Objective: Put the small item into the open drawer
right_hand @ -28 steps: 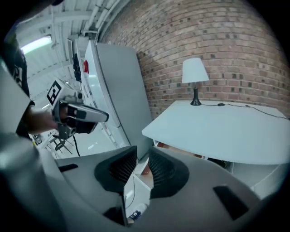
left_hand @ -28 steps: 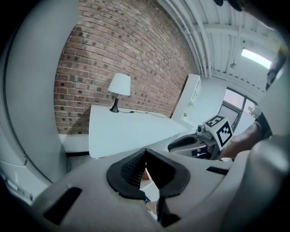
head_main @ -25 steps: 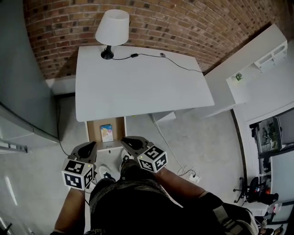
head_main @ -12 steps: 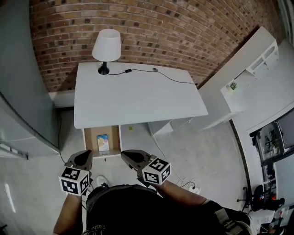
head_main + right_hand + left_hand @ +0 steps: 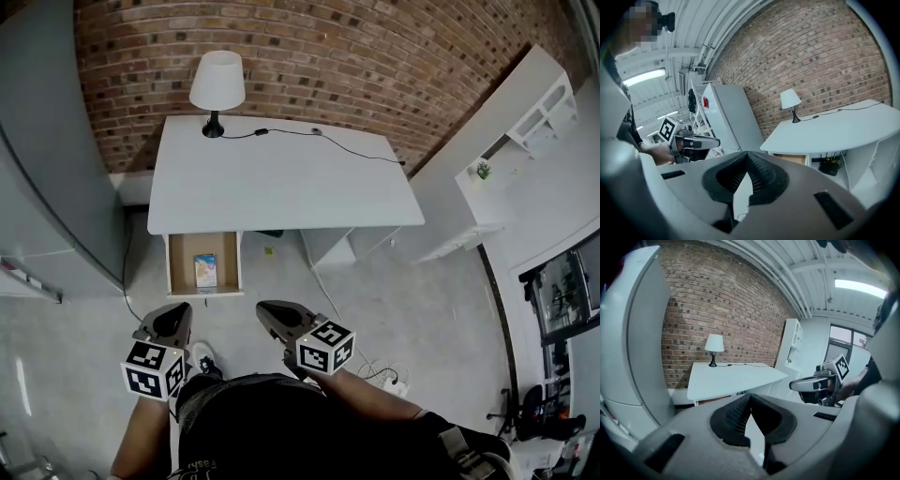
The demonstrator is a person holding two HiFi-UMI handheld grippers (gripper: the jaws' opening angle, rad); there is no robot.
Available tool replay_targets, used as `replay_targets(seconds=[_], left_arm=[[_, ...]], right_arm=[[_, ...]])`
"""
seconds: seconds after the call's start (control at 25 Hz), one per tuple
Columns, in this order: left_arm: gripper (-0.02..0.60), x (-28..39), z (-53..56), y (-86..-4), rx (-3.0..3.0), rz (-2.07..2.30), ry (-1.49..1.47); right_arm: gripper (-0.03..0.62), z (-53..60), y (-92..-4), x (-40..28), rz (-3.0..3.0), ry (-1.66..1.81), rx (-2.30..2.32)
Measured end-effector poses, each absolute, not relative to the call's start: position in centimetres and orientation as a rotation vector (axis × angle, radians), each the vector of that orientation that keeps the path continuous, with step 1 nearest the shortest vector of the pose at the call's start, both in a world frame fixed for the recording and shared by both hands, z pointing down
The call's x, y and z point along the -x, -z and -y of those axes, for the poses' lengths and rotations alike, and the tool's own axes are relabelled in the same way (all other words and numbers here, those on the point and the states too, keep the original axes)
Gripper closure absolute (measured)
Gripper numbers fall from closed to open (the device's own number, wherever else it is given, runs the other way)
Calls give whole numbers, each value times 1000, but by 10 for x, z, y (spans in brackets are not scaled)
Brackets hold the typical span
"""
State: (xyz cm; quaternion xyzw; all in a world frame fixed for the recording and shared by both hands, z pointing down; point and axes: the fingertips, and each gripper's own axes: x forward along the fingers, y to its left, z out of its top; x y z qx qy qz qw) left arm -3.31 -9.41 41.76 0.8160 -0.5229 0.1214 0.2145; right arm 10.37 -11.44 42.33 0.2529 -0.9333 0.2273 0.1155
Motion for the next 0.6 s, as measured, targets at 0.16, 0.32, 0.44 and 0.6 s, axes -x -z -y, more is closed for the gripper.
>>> replay_targets(seconds=[0.16,0.32,0.44,0.6], left_arm=[[565,12,64,-412,-2237,1464,-300],[565,-3,38,-416,-2206,1499,-287],[565,-10,22,-422,-2194,1516,-302],[565,-21,6,-427,-2191,1499,-326]], right_arm=[[589,85,-423,-122,2742,-669,-702],[589,60,-430,-138,2754,-694,-662],[589,49,-440,-145,2752,-752,-653],[589,42,-447,-150,2744,-858,-649]])
